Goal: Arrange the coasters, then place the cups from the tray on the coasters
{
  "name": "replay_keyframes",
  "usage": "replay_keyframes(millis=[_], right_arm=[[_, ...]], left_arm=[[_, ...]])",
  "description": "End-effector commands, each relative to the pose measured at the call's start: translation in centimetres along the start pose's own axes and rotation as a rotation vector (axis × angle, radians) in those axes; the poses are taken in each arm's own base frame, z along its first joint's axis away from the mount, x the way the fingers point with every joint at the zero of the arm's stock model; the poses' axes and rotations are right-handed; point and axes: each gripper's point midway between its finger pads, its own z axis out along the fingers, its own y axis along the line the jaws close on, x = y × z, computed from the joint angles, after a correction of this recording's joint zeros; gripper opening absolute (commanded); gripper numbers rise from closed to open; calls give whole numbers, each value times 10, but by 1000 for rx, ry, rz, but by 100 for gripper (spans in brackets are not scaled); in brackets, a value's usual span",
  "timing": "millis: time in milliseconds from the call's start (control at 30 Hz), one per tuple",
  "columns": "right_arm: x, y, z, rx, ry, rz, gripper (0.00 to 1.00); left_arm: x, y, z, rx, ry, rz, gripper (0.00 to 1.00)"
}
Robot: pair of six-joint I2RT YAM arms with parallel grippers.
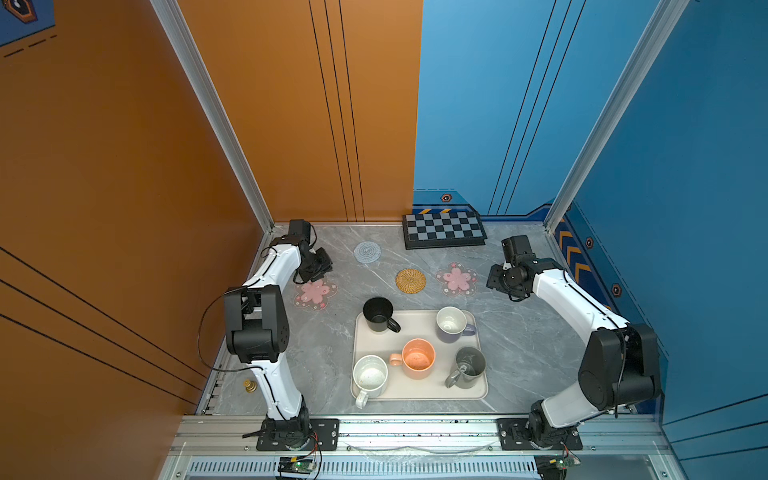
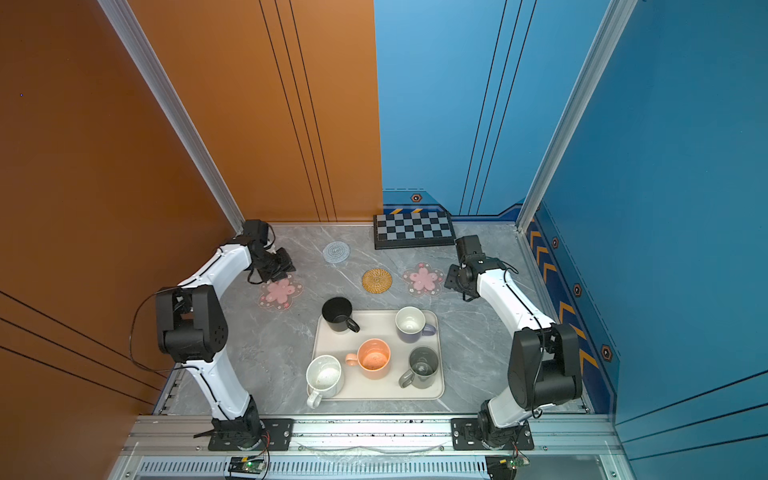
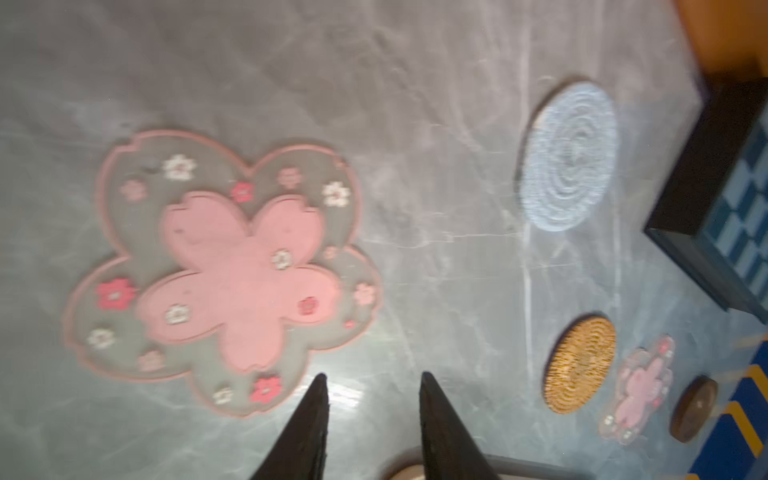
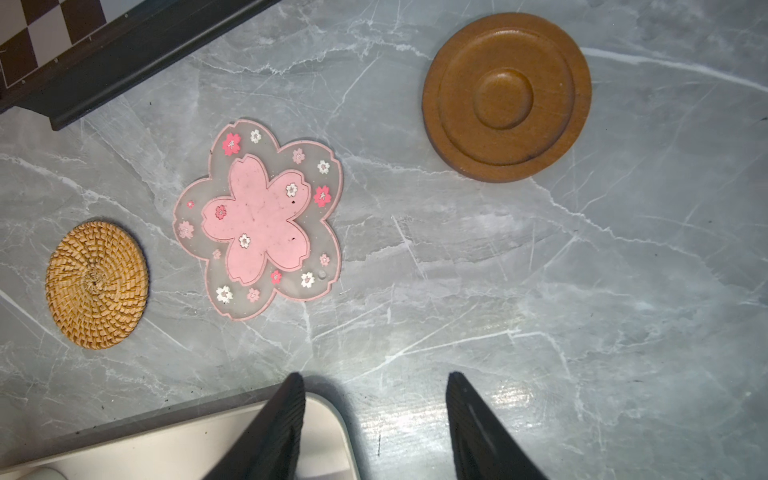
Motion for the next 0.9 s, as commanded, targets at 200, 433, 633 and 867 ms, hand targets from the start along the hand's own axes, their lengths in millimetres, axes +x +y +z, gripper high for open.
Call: replay_keyframes(millis=[200, 433, 633, 867], right_arm=[[-1, 9, -8, 21, -5, 1, 58], [1, 13, -9, 32, -11, -10, 57], [3, 13, -6, 46, -8, -9, 57], [5, 16, 0, 56, 2, -19, 58]], left_arm=[[-15, 78, -31, -169, -104, -114, 52], [-28, 110, -23, -202, -100, -179, 55], [-40, 104, -3, -51, -100, -187, 55], [-36, 90, 25, 24, -49, -148, 58]])
